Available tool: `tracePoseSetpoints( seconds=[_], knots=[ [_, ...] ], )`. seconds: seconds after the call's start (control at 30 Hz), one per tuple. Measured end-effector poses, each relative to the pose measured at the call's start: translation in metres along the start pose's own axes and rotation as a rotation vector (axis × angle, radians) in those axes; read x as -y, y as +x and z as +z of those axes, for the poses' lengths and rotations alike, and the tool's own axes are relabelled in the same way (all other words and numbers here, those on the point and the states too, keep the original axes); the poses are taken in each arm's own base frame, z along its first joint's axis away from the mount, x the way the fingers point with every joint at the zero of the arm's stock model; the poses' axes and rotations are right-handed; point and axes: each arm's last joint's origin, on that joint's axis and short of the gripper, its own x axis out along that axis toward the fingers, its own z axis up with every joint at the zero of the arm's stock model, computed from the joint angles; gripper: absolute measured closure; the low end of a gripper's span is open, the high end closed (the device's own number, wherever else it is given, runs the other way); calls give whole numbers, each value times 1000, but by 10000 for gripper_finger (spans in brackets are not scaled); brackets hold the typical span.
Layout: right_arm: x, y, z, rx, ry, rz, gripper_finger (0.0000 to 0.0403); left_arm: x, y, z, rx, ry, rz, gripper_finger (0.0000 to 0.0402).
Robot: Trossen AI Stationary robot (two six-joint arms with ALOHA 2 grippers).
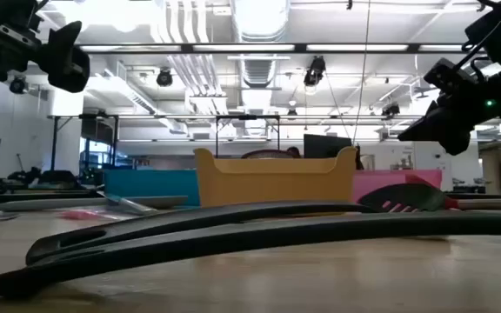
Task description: Pick & Place Kitchen Items
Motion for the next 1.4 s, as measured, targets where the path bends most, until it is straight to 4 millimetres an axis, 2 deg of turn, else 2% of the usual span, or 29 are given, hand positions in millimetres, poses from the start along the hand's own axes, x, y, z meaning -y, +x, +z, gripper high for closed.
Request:
tracePoseSetpoints(
  seconds=[0.87, 1.0, 1.4],
  knots=[
    [0, 0, 0, 0, -1, 0, 394, 0, 0, 0, 0, 0, 0, 158],
    [2, 0, 3, 12, -25, -56, 394, 0, 0, 0, 0, 0, 0, 158],
    [2, 0, 2, 10, -43, -57, 394, 0, 0, 0, 0, 0, 0, 158]
  ],
)
